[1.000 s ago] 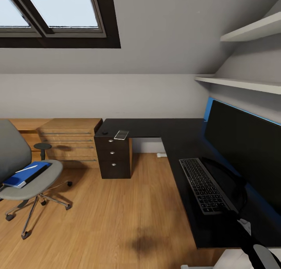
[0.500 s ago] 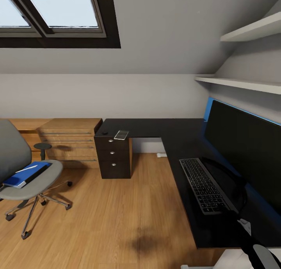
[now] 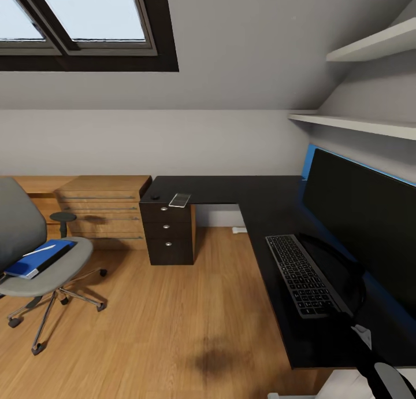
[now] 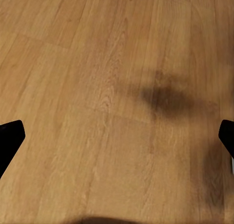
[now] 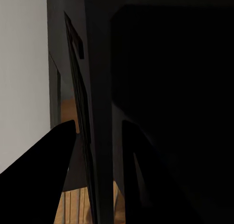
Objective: In the bedroom, organize the workspace by keeping the computer under the desk, ensuring the monitor is on the desk, placing the keyboard on the desk next to the monitor, placing the mouse on the desk next to the keyboard, moving the folder from the swivel chair onto the desk next to the mouse, stacking the notebook on top of the folder with the pen on top of the notebook, and positioning the swivel chair next to the desk.
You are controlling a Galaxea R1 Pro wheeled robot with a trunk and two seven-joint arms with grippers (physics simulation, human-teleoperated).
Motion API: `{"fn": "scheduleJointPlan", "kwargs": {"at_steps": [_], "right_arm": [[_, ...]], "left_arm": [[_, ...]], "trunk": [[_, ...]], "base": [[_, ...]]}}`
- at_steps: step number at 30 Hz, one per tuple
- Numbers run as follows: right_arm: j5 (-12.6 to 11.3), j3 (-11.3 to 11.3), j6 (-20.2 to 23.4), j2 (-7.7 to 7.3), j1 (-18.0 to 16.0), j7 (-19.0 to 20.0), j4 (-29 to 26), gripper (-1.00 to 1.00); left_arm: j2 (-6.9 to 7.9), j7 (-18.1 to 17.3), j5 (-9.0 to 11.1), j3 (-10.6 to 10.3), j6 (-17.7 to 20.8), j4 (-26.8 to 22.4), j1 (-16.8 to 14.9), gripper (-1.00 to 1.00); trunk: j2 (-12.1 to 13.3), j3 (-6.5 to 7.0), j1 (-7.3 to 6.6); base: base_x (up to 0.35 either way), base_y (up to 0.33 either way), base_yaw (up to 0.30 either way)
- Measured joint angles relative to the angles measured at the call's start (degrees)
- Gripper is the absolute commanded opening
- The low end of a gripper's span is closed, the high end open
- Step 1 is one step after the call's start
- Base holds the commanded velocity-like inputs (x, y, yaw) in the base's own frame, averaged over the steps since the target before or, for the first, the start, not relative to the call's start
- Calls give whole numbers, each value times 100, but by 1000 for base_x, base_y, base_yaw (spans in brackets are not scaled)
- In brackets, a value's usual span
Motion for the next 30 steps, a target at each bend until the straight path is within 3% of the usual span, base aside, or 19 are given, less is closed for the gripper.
{"fn": "scheduleJointPlan", "kwargs": {"at_steps": [30], "right_arm": [[8, -1, -1, 0, 0, 3, 0, -100]], "left_arm": [[-3, 4, -1, 0, 9, 0, 0, 100]], "trunk": [[0, 0, 0]], "base": [[0, 0, 0]]}}
